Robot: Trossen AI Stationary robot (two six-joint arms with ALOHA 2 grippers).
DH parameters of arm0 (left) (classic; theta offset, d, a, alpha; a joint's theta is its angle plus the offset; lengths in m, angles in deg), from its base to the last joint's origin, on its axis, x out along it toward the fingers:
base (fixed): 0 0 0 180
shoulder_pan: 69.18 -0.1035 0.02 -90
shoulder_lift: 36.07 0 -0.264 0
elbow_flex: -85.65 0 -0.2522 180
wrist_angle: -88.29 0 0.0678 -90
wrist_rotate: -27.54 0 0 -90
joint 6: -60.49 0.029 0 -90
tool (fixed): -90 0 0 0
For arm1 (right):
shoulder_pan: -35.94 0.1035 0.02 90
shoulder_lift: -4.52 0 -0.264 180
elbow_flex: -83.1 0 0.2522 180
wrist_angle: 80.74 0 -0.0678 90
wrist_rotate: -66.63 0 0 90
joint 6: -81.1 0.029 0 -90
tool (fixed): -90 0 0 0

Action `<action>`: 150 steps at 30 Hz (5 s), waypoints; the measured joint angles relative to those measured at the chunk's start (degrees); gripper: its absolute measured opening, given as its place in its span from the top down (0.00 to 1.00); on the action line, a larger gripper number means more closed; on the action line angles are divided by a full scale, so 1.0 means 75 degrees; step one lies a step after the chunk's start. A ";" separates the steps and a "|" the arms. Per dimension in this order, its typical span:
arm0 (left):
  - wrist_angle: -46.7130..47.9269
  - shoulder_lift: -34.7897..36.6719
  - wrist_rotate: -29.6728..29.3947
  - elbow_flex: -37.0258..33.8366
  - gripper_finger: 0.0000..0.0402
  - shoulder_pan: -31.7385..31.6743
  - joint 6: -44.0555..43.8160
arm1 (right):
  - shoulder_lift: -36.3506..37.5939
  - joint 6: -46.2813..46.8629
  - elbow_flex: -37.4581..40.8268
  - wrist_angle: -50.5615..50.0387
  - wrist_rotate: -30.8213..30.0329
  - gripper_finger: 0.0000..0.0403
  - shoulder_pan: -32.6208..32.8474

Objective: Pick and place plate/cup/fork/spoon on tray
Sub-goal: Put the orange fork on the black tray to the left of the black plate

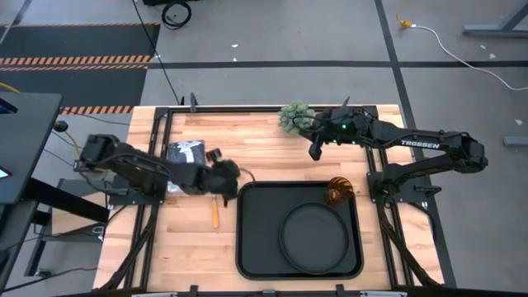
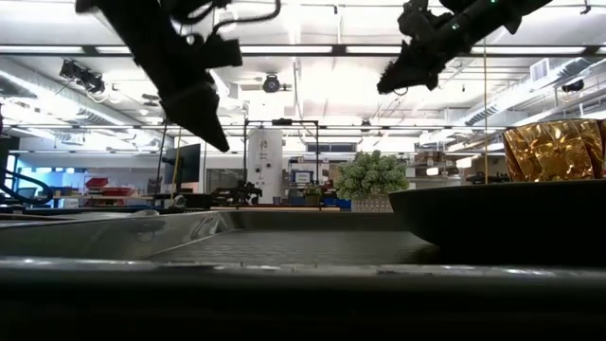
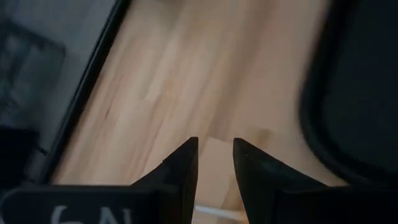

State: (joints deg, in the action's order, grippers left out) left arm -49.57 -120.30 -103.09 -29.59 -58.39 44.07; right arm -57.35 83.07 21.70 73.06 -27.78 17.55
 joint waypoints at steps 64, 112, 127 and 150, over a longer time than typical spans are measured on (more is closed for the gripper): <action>0.0655 0.0108 -0.1417 -0.1113 0.53 -0.1241 -0.8518 | -0.1026 -0.3129 0.0138 0.2717 -0.0292 0.87 0.0769; 0.0607 -0.0122 -0.1613 -0.1116 0.57 -0.1519 -0.9519 | -0.1029 -0.3341 0.0137 0.2910 0.0001 0.87 0.0518; 0.0621 -0.0122 -0.1340 -0.1116 0.57 -0.1554 -0.9464 | -0.1128 -0.3487 0.0140 0.3228 0.0079 0.87 0.0518; -0.0158 -0.1122 0.2035 -0.1099 0.60 -0.2698 -0.8918 | -0.1125 -0.3463 0.0140 0.3312 0.1204 0.87 0.0518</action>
State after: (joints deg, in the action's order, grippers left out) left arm -50.75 -128.71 -87.83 -37.83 -78.62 -22.81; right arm -65.78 57.09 22.75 97.90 -18.74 21.44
